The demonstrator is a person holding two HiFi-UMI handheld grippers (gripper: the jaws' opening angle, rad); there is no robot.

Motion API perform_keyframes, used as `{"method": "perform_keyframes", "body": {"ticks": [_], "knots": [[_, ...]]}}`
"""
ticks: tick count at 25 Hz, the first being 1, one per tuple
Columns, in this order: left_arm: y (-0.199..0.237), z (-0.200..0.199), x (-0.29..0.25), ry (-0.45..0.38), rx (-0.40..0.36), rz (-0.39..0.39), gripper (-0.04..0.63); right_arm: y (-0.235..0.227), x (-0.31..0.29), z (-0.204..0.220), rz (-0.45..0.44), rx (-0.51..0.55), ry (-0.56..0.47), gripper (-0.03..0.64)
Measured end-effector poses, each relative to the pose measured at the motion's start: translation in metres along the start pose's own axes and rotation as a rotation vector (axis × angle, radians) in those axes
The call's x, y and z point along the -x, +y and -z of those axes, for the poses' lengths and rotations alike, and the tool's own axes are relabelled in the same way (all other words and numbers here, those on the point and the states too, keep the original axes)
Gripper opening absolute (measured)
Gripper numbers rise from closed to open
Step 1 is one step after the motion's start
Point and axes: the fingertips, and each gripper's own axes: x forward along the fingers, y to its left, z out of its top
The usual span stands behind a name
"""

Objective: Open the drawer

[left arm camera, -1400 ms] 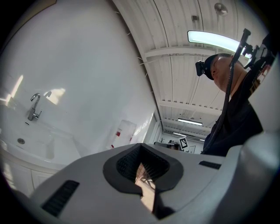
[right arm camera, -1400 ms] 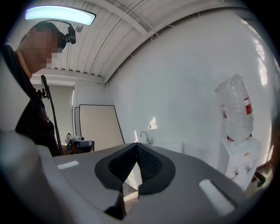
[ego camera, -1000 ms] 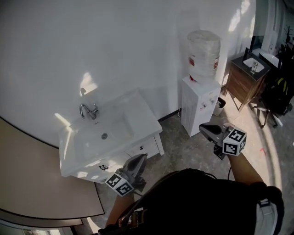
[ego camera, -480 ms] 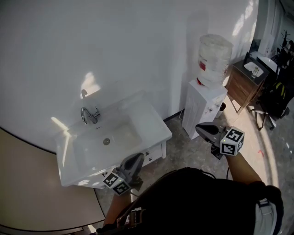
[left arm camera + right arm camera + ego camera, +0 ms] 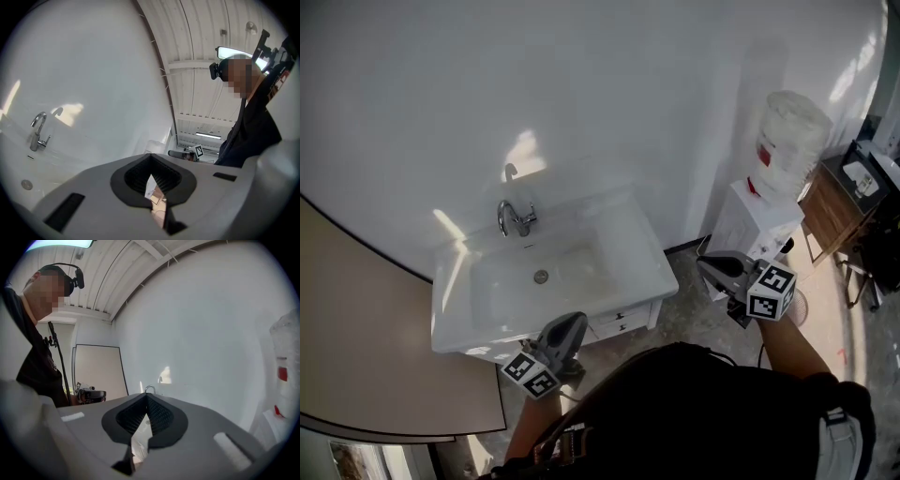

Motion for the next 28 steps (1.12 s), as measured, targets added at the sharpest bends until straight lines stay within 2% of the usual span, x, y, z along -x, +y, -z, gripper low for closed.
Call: {"method": "perform_keyframes", "body": {"ticks": [5,10,14,18,22,28], "knots": [[-0.009,0.003,-0.039,-0.017,-0.043,-0.094,0.0,-0.05,0.001,0.0,-0.101,-0.011,-0.006,0.002],[-0.023,0.004,-0.077,-0.091,-0.11,-0.232,0.0,-0.109,0.011,-0.009,-0.21,0.013,-0.013,0.002],[-0.038,0.015,-0.121,-0.129,-0.12,-0.318,0.0,-0.157,0.027,-0.021,-0.287,0.027,-0.009,0.002],[-0.055,0.033,-0.161,-0.147,-0.114,-0.395,0.0,-0.197,0.032,-0.012,-0.366,0.009,0.031,0.002],[-0.062,0.05,-0.168,-0.125,-0.112,-0.503,0.0,-0.208,0.021,0.001,-0.462,-0.019,0.051,0.002],[-0.074,0.066,-0.149,-0.143,-0.104,-0.656,0.0,-0.189,-0.007,0.027,-0.614,-0.05,0.091,0.002]]}}
